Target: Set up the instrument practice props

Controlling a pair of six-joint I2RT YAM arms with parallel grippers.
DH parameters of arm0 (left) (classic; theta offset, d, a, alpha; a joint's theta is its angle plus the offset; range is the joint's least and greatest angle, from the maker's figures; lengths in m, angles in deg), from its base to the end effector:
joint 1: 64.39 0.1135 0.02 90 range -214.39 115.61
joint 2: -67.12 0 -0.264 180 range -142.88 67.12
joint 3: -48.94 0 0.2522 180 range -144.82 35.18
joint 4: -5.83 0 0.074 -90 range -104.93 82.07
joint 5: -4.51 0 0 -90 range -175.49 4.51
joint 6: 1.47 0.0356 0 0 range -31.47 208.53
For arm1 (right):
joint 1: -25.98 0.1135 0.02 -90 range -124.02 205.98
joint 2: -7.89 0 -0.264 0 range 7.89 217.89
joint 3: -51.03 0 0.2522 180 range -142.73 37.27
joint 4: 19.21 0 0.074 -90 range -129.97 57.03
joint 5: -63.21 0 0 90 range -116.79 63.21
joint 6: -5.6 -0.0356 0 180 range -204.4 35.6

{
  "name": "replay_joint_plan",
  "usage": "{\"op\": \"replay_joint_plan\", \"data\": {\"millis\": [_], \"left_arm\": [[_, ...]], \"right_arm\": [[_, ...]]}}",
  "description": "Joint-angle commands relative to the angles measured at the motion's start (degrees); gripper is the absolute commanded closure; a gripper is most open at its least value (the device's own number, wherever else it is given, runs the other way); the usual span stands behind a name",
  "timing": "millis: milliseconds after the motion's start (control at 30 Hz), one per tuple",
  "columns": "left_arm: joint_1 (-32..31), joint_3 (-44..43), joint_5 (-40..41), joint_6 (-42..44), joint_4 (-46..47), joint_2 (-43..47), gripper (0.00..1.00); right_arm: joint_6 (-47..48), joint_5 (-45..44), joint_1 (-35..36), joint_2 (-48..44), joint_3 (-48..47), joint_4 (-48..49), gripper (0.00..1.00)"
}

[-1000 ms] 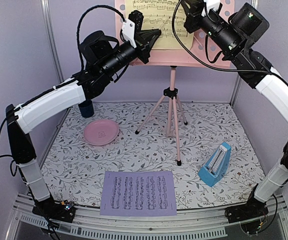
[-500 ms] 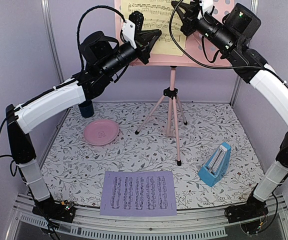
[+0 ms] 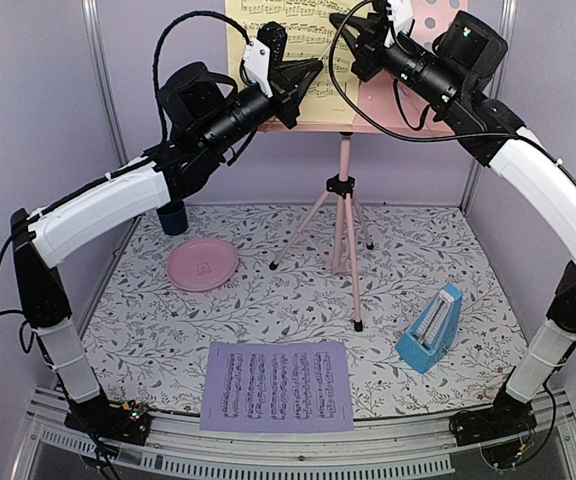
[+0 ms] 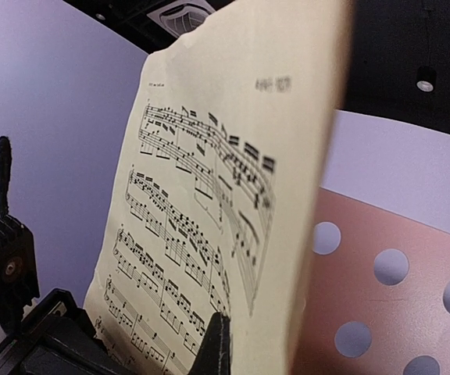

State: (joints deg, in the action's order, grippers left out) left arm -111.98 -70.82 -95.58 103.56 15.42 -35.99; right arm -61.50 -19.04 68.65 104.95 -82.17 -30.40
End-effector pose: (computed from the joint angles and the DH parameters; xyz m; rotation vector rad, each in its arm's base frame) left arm 0.2782 -0.3138 0.4911 0.7236 0.8812 -0.6045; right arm 0.2579 0.2443 0.5703 -0.7199 0.8938 0.3834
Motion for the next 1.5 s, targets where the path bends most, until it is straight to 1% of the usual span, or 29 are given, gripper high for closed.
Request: {"op": "replay_joint_plan", "data": {"millis": [0, 533, 600, 667, 800, 833, 933, 1067, 1100, 1200, 1367, 1467], "left_arm": [[-0.5, 0.4, -2.2, 0.6, 3.1, 2.3, 1.0], [-0.5, 0.9, -1.0, 1.0, 3.6, 2.3, 1.0], [-0.6, 1.4, -0.5, 0.8, 3.5, 2.7, 0.93], [-0.6, 2.0, -0.2, 0.8, 3.6, 3.0, 0.82], [-0.9, 3.2, 0.5, 1.2, 4.0, 3.9, 0.73], [-0.9, 3.5, 0.7, 1.3, 4.1, 4.0, 0.69], [-1.2, 4.2, 1.1, 1.6, 4.4, 4.7, 0.63], [-1.6, 5.6, 1.7, 1.7, 5.0, 5.8, 0.54], [-1.7, 6.0, 2.0, 1.8, 5.1, 6.2, 0.52], [-2.1, 7.2, 2.8, 2.0, 5.2, 7.1, 0.48], [-2.4, 9.7, 4.4, 0.8, 5.0, 9.6, 0.46], [-2.3, 9.8, 7.6, -1.4, 1.7, 10.9, 0.46]], "right_arm": [[-0.9, 0.9, -0.4, 1.0, -1.5, 0.0, 1.0], [-0.9, 1.2, -0.4, 1.7, -1.6, 0.5, 1.0], [-0.7, 1.1, -0.4, 1.9, -1.6, 0.7, 1.0], [-0.7, 1.0, -0.4, 2.1, -1.6, 0.7, 1.0], [-0.5, 0.7, -0.5, 2.4, -1.6, 1.1, 1.0], [-0.4, 0.5, -0.5, 2.5, -1.7, 1.2, 1.0], [-0.1, -0.1, -0.5, 2.5, -1.6, 1.5, 1.0], [0.0, -1.8, -0.5, 2.5, -1.5, 1.9, 0.85], [0.0, -1.9, -0.4, 2.4, -1.5, 1.9, 0.76], [0.0, -2.2, -0.4, 2.1, -1.4, 2.3, 0.63], [0.5, -4.4, -0.5, 0.8, -1.3, 2.8, 0.46], [1.0, -6.8, -0.5, -0.1, -1.3, 3.1, 0.36]]}}
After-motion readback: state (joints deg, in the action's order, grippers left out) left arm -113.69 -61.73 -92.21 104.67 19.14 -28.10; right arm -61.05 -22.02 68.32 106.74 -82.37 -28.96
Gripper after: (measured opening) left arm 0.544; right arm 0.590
